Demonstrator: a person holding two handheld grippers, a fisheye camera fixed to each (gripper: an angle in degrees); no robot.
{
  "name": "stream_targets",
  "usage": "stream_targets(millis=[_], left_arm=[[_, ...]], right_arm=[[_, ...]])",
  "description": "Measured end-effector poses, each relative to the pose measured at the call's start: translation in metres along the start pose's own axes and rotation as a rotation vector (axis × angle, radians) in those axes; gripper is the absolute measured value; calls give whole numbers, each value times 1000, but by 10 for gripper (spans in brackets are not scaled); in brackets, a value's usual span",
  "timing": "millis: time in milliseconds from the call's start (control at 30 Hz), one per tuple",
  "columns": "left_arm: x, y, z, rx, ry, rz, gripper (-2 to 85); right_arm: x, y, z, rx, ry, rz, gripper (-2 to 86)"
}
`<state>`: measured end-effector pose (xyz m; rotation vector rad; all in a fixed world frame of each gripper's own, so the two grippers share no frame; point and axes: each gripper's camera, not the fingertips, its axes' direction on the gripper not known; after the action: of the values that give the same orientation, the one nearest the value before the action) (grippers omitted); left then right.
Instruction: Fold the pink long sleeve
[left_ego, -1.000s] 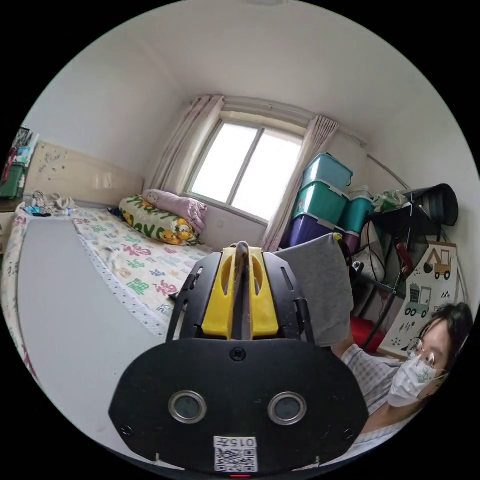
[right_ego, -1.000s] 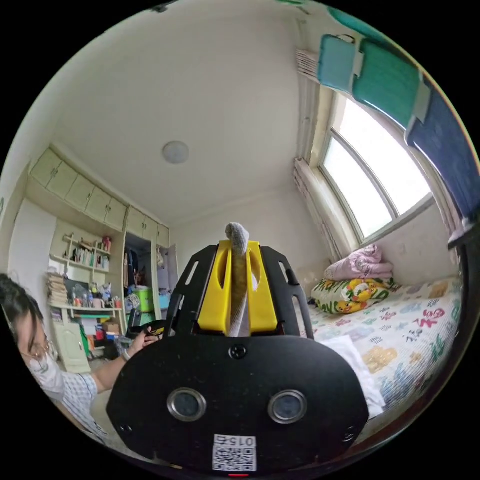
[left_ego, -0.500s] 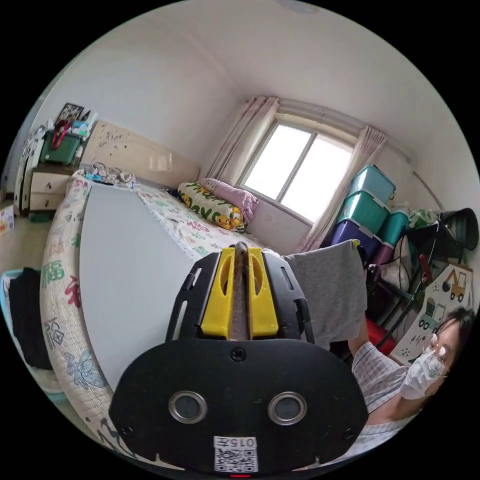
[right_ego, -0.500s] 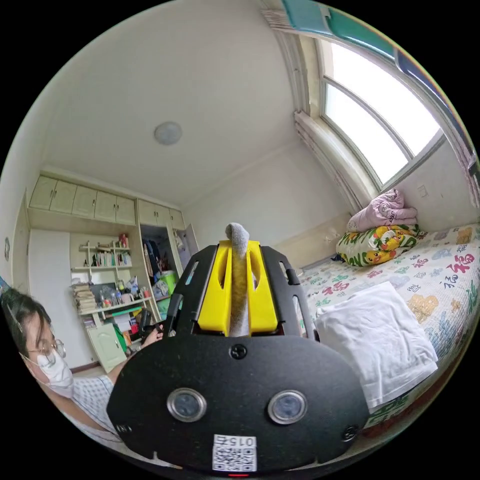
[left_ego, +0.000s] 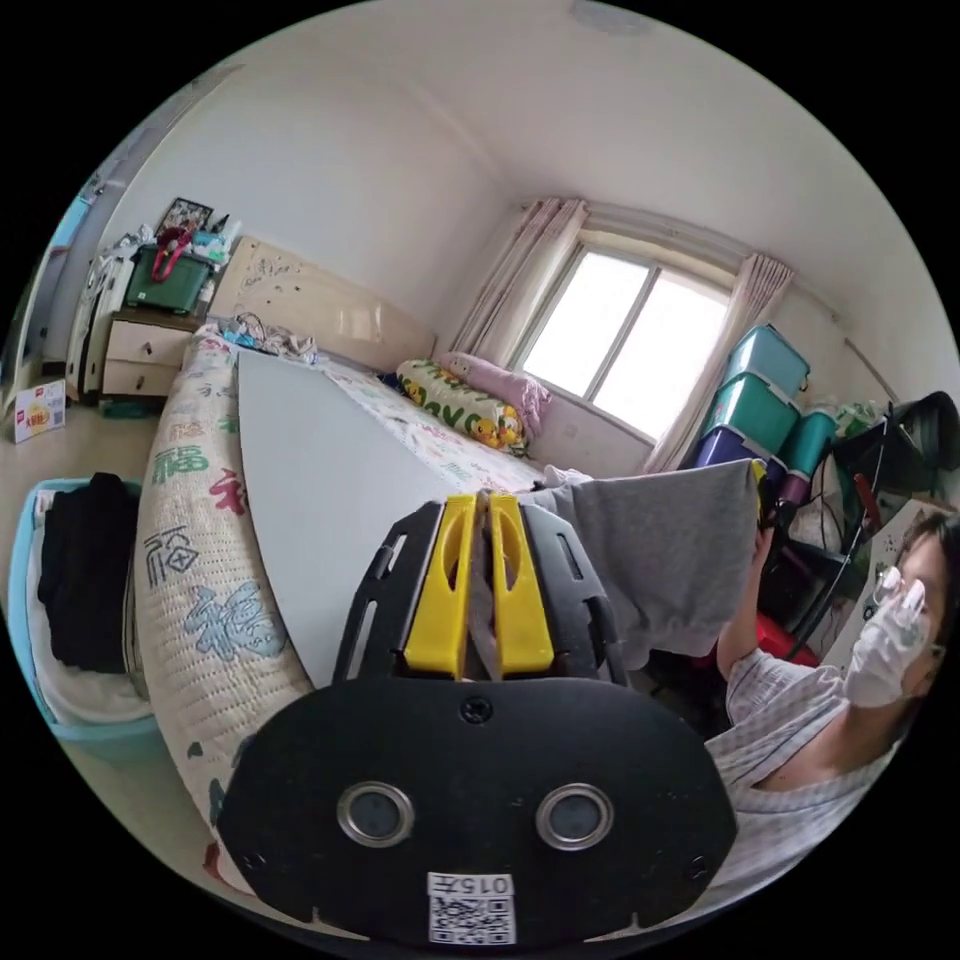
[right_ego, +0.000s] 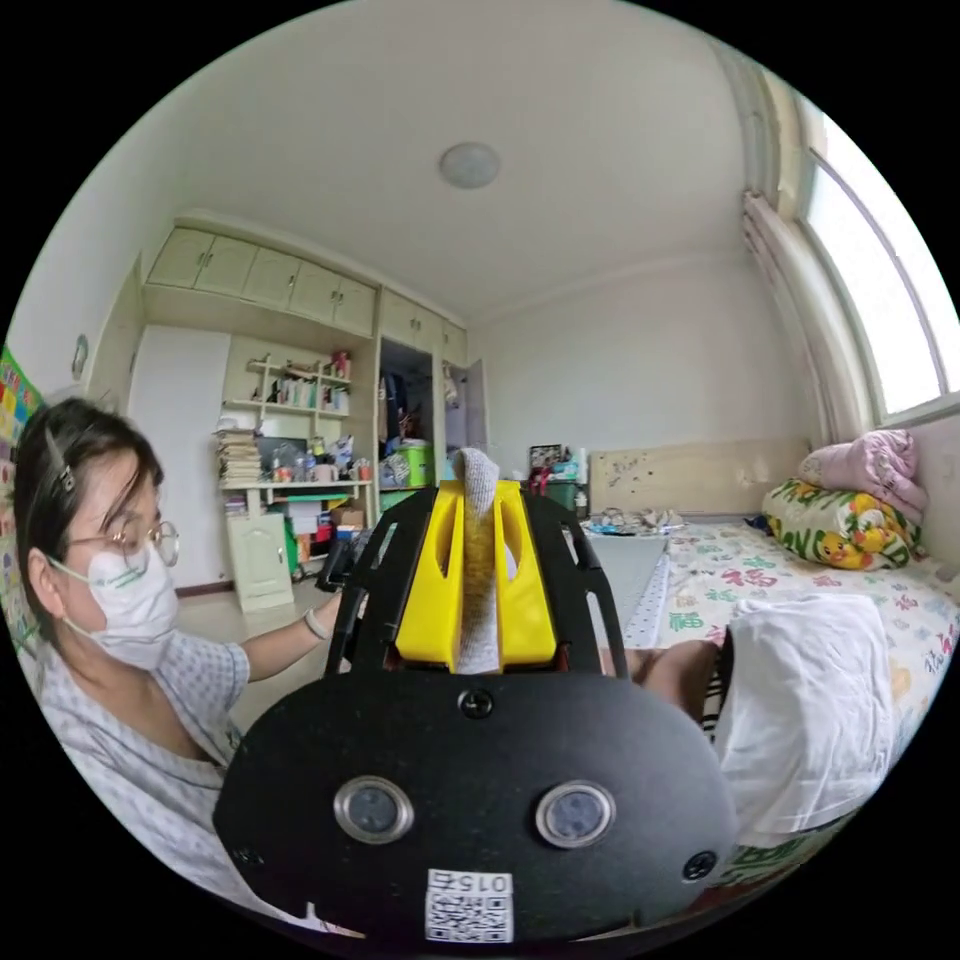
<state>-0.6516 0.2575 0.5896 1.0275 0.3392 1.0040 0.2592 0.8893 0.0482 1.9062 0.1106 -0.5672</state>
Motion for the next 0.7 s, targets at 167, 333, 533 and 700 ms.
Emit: stream_targets(millis=[167, 333, 533, 700], left_arm=[[0, 44, 13, -18, -28, -18, 2], [-18, 60, 45, -18, 97, -148, 52], [-18, 54, 69, -39, 62, -173, 94], [-17, 36, 94, -113, -7, -166, 152]], right_arm=[[-40, 18, 135, -122, -22, -64, 54], [-36, 33, 307, -370, 11, 19, 57], [15, 54, 452, -867, -60, 209, 99], [73, 12, 411, -728, -443, 381, 119]])
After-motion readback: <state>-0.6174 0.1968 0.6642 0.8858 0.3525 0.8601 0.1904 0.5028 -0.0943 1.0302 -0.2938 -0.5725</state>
